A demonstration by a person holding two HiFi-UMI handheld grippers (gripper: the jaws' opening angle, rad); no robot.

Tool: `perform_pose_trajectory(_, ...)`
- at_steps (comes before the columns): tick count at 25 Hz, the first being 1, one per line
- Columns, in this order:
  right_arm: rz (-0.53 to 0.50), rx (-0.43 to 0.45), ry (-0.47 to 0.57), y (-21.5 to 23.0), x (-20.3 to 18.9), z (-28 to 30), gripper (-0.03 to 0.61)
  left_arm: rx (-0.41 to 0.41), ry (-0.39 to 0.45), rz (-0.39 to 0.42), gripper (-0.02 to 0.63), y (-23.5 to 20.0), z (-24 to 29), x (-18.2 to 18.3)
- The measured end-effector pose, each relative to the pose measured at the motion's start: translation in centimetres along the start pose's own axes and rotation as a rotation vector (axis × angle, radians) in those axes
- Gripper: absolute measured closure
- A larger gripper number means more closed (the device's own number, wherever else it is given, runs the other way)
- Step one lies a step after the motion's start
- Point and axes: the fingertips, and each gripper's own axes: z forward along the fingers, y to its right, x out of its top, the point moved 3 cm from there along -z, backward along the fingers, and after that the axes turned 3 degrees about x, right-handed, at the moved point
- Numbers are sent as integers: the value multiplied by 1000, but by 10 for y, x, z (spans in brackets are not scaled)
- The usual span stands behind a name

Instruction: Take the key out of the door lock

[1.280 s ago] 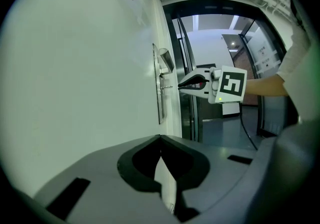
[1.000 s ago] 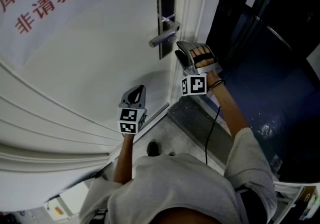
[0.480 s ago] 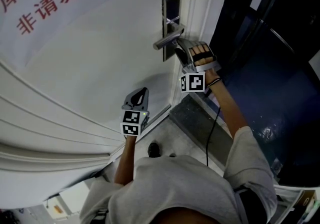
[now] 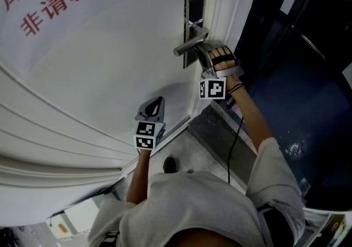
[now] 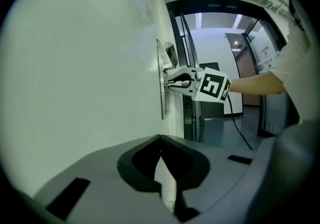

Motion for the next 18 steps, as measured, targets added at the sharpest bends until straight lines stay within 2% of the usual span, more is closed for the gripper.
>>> perform_pose_trajectory(3,3,-26,-7,3,0,2,541,1,-1,-2,595,-1,0,-1)
perform_pose_trajectory(18,12,-28,5,3,0,0,548,-6,2,-5,595,2,1,1)
